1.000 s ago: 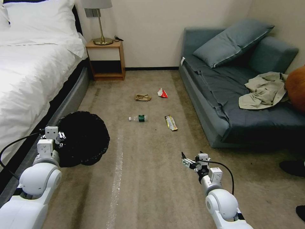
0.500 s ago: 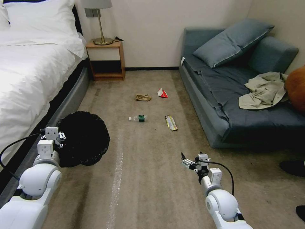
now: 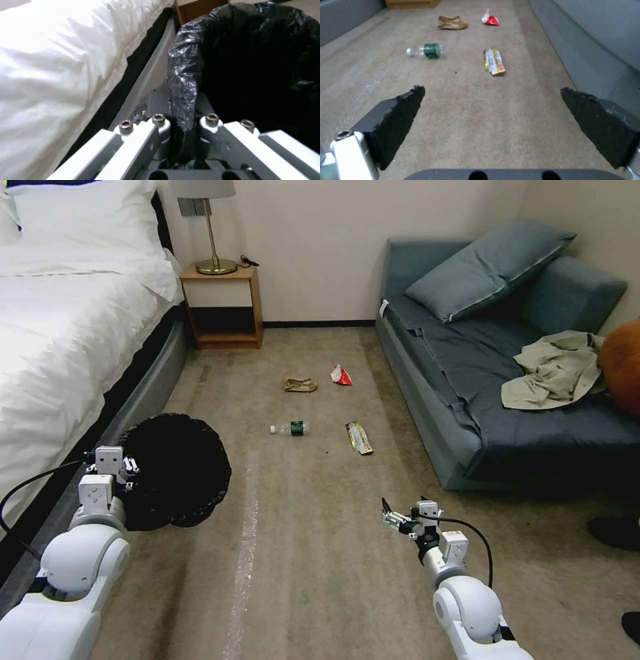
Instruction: Pick up the trash bin, then pick up the garbage on the floor and place it into the trash bin.
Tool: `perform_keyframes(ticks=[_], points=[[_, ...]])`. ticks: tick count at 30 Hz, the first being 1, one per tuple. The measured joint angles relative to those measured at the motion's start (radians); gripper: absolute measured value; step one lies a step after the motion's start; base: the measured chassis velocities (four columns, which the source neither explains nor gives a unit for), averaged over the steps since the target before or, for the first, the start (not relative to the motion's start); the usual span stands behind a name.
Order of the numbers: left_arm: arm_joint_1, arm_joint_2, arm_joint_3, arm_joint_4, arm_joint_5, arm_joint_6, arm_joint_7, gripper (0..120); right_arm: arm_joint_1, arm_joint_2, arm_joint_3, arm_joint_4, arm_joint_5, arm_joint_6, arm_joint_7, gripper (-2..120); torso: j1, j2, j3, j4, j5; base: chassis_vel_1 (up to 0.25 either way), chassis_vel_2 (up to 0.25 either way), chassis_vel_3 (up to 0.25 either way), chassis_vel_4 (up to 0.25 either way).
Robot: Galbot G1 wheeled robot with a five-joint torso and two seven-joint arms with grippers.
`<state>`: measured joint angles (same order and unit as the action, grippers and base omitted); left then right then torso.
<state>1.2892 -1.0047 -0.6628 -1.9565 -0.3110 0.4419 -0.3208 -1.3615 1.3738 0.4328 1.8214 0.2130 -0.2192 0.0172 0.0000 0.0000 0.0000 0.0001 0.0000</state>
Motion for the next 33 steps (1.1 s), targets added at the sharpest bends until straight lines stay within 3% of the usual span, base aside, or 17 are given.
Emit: perform_keyframes(ticks=[33], points=[[-0.006,-0.011,0.006,0.017,0.025,-0.004,0.001,5,0.04,-0.01,-0.014,-0.035,0.005,0.002,-0.007,100,0.0,0.0,0.0,0.0,0.0,-0.058,0.059,0.058,-0.06]])
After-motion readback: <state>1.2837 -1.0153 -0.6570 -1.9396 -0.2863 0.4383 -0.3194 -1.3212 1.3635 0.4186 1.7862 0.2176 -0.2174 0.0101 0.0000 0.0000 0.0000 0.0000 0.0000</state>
